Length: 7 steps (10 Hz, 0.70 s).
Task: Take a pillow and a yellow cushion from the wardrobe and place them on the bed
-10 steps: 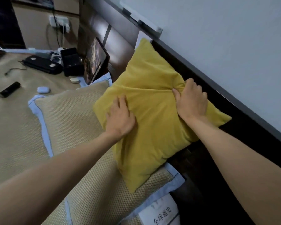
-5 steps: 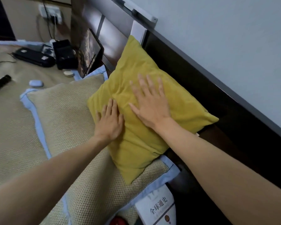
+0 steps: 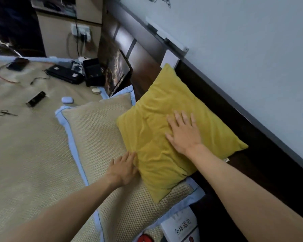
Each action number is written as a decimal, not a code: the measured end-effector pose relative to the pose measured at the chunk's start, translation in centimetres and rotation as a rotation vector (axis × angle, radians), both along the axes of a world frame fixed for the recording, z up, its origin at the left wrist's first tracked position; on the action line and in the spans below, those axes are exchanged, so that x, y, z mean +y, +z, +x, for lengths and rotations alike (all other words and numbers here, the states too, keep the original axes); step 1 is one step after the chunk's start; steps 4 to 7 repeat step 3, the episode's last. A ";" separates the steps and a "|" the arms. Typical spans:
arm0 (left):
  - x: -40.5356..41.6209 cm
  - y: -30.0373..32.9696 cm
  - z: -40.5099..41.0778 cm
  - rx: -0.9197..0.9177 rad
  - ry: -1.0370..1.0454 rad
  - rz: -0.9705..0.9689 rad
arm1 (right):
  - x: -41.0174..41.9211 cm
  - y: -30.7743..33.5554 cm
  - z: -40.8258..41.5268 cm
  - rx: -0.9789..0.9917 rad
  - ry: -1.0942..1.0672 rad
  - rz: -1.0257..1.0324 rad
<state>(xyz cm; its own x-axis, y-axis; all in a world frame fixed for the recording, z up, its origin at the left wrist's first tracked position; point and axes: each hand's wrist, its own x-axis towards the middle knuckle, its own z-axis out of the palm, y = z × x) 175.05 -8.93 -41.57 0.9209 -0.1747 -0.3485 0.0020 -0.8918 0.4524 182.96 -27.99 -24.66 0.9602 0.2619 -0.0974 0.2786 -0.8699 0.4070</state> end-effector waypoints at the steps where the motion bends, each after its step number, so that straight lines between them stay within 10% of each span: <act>1: 2.0 5.6 -0.6 0.005 -0.049 0.016 | 1.9 0.7 -1.8 0.370 -0.255 0.003; 3: 6.2 10.8 -0.5 -0.103 -0.116 -0.023 | 7.7 3.5 -4.9 0.306 -0.211 0.466; 7: 6.2 10.8 -0.5 -0.103 -0.116 -0.023 | 7.7 3.5 -4.9 0.306 -0.211 0.466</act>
